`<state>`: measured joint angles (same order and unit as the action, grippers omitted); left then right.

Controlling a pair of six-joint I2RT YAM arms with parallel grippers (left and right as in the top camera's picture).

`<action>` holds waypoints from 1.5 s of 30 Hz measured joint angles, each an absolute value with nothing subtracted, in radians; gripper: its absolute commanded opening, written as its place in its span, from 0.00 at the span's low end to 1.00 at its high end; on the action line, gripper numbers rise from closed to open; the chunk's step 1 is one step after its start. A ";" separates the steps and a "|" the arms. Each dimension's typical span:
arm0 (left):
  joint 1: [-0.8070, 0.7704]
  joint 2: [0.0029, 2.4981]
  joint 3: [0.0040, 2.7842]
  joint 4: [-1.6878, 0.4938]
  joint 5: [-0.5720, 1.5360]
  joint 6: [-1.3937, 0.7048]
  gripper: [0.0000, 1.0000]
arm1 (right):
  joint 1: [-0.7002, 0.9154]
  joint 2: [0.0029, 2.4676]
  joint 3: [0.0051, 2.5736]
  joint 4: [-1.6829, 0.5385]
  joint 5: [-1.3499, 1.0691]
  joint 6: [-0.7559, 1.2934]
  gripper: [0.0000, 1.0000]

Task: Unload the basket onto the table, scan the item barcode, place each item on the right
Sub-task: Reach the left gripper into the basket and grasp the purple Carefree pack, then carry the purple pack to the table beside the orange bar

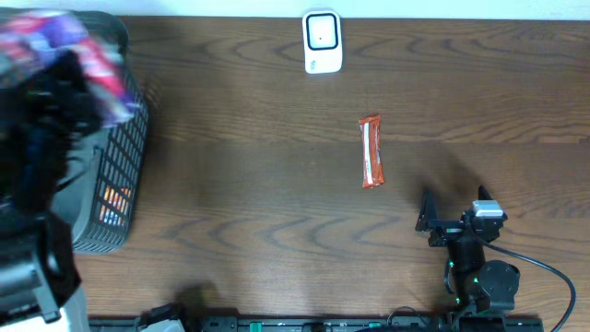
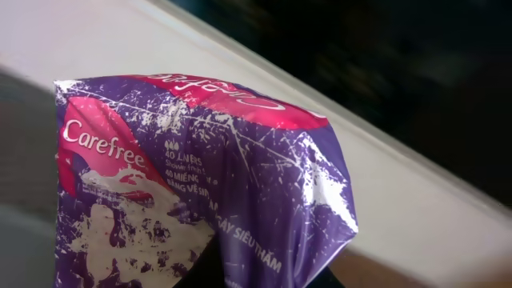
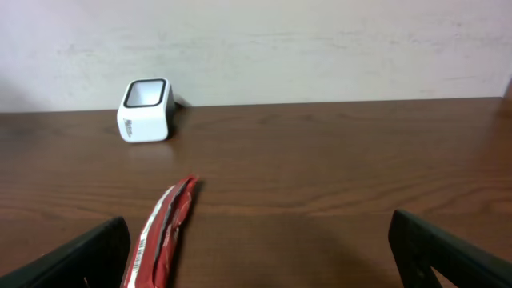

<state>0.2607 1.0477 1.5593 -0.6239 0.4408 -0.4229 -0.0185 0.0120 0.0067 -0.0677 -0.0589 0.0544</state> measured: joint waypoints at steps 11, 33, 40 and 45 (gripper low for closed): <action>-0.279 1.322 1.513 -0.725 0.570 -0.421 0.07 | -0.019 0.012 0.007 -0.067 -0.059 0.055 0.99; -0.500 2.031 1.510 -0.273 0.799 -0.670 0.07 | -0.019 0.012 0.007 -0.067 -0.059 0.054 0.99; -0.460 2.104 1.510 -0.341 0.834 -0.597 0.36 | -0.019 0.012 0.007 -0.067 -0.059 0.055 0.99; -0.408 2.101 1.511 -0.424 0.838 -0.511 0.56 | -0.019 0.012 0.007 -0.067 -0.059 0.055 0.99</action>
